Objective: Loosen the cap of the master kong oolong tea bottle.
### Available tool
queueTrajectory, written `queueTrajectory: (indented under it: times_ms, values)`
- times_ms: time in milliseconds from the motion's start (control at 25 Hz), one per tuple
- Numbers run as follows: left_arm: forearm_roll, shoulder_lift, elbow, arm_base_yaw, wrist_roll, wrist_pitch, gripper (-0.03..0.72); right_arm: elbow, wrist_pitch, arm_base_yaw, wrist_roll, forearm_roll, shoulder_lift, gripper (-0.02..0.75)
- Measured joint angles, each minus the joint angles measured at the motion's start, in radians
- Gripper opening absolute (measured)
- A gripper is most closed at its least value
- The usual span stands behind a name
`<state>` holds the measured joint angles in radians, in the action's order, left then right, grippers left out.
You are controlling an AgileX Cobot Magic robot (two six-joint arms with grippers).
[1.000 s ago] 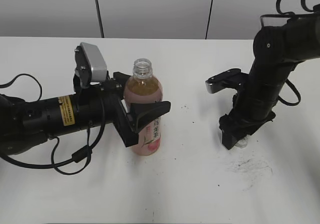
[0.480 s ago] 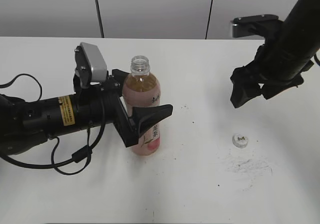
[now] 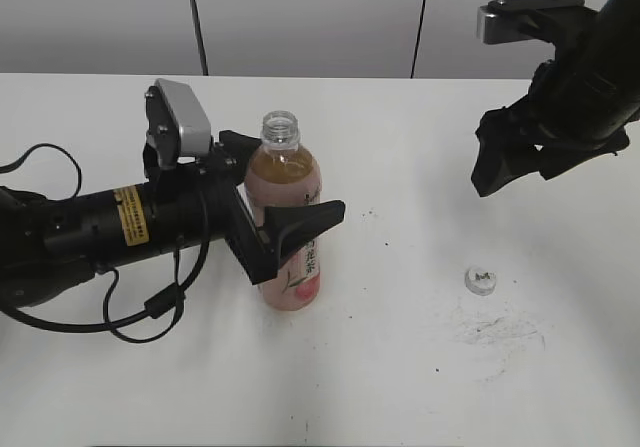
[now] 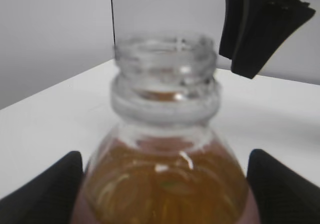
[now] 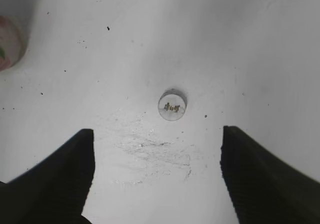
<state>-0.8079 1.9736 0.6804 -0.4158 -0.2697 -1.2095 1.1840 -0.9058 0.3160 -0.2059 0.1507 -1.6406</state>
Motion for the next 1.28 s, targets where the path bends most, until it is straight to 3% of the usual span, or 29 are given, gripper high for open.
queueTrajectory:
  times_ms: [600, 840, 1040, 1280]
  values:
    - [0.073, -0.217, 0.0, 0.0, -0.073, 0.027, 0.594, 0.0, -0.034, 0.0, 0.003, -0.002, 0.0, 0.589]
    - [0.076, -0.413, -0.001, -0.001, -0.216, 0.243, 0.594, 0.0, -0.132, 0.0, 0.003, -0.036, 0.0, 0.589]
    - [0.076, -0.589, -0.001, -0.002, -0.24, 0.446, 0.591, 0.0, -0.281, 0.0, 0.041, -0.125, 0.011, 0.589]
    - [0.078, -0.719, -0.001, -0.002, -0.243, 0.747, 0.589, 0.0, -0.305, 0.0, 0.073, -0.143, 0.169, 0.588]
